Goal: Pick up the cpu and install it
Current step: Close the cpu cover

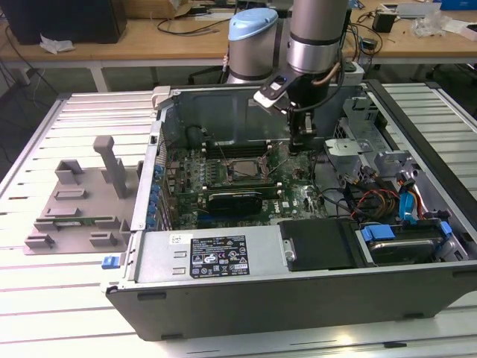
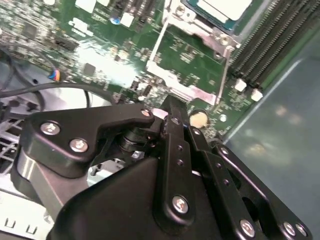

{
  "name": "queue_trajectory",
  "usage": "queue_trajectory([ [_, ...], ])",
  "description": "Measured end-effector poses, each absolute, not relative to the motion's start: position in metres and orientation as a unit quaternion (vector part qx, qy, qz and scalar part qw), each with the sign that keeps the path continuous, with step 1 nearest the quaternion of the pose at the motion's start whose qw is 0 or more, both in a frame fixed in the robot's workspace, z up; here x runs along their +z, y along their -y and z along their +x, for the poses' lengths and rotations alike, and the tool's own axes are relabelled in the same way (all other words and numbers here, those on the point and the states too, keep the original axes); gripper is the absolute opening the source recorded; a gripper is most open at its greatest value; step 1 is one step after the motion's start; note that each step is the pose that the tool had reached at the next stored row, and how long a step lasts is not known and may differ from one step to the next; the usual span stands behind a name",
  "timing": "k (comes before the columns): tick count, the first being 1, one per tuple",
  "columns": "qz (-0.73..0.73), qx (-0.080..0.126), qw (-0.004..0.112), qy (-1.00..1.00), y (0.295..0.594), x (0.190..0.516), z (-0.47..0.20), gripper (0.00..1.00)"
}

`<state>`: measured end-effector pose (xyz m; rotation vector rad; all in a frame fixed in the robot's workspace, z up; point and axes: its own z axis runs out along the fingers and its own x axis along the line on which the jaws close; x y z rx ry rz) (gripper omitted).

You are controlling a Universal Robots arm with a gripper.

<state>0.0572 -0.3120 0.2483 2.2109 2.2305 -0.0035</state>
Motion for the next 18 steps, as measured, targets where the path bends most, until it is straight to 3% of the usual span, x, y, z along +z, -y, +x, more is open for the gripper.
queue_trajectory([
  [2,0.704,0.006,-0.007,-0.710,0.312,0.248,0.053,0.11],
  [18,0.705,0.006,-0.007,-0.709,0.311,0.248,0.011,0.11],
])
